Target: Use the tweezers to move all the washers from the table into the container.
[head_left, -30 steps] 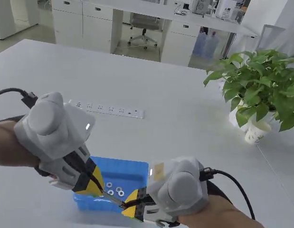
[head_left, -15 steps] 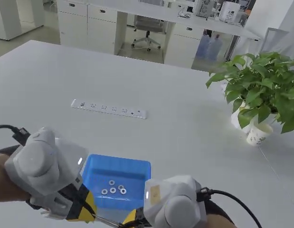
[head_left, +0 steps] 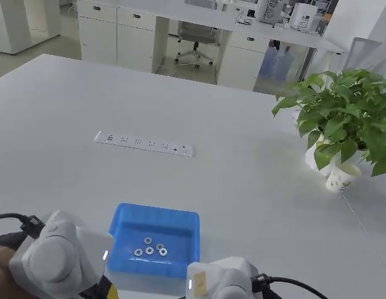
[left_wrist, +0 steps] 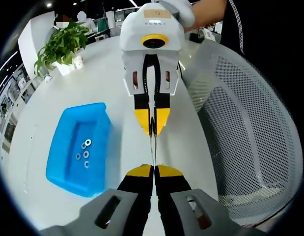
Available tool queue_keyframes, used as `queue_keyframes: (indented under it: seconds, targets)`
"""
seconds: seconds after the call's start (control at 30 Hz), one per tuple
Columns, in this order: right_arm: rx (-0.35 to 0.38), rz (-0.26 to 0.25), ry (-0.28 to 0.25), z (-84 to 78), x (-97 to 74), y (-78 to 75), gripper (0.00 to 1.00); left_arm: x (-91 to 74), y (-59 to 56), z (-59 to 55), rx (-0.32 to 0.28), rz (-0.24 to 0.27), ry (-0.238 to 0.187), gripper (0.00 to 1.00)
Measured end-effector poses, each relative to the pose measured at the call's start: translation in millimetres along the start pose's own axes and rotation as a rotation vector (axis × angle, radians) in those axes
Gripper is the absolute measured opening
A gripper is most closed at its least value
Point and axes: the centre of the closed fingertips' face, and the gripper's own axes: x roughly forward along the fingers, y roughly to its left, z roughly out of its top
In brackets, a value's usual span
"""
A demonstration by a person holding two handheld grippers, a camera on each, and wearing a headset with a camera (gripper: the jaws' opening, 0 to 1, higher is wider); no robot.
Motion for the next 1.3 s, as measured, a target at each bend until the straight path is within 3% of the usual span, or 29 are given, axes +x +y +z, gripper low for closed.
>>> queue_keyframes:
  seconds: [0.4, 1.3]
  targets:
    - [-0.011, 0.019, 0.023, -12.4, 9.4, 1.1, 0.06, 17.6, 0.6, -10.6, -0.01, -0.004, 0.032, 0.05]
    - [-0.033, 0.028, 0.047, -14.6, 11.6, 3.0, 0.09, 32.1, -4.4, -26.7, -0.011, -0.015, 0.071, 0.06]
